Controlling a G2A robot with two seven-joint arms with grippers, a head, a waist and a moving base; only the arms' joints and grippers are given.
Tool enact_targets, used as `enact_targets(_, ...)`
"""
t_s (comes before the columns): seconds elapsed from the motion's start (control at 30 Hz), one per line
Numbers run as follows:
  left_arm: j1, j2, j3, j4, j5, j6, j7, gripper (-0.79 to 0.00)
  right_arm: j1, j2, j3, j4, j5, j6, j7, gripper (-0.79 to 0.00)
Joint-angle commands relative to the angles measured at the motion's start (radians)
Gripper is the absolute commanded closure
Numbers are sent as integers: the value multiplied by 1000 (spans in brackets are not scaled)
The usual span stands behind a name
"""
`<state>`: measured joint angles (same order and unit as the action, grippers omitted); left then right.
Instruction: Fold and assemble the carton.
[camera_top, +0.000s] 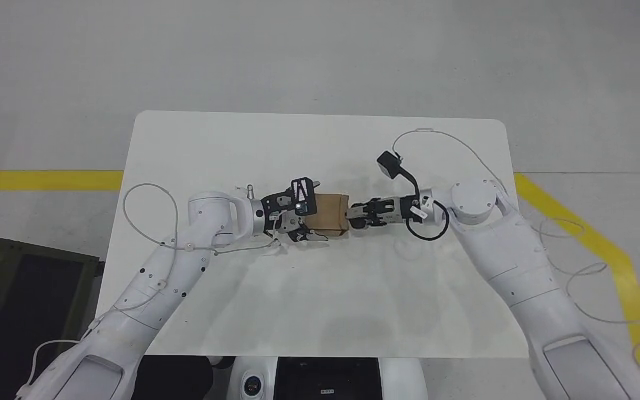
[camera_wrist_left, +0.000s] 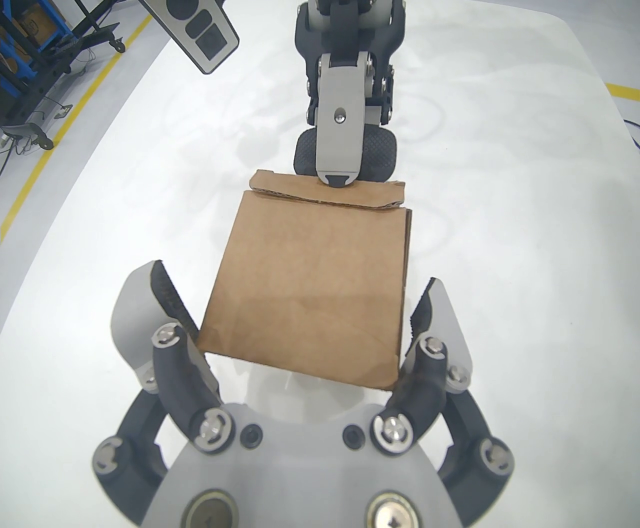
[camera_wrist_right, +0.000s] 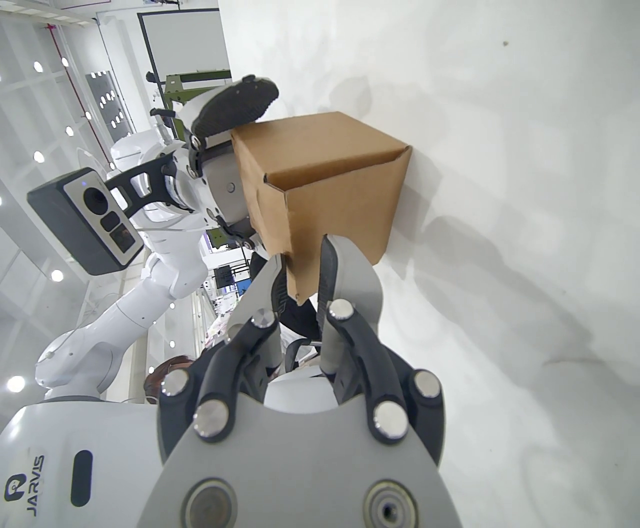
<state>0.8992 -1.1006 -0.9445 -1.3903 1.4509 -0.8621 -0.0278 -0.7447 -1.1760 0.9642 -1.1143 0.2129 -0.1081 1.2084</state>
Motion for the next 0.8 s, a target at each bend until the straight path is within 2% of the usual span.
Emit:
enact_targets(0.0,0,0,0,0,-1,0,-1,-785,0,1,1,-4,-3,2,1,-114)
enact_targets(0.17,1,-1,0,-2,2,-1,-1,-785,4,3,1,-3,-17,8,0,-86)
enact_targets(0.77,3,-1,-1,-6,11,-4,0,-785,2,4,-6,-33,-27,23,-6,-77)
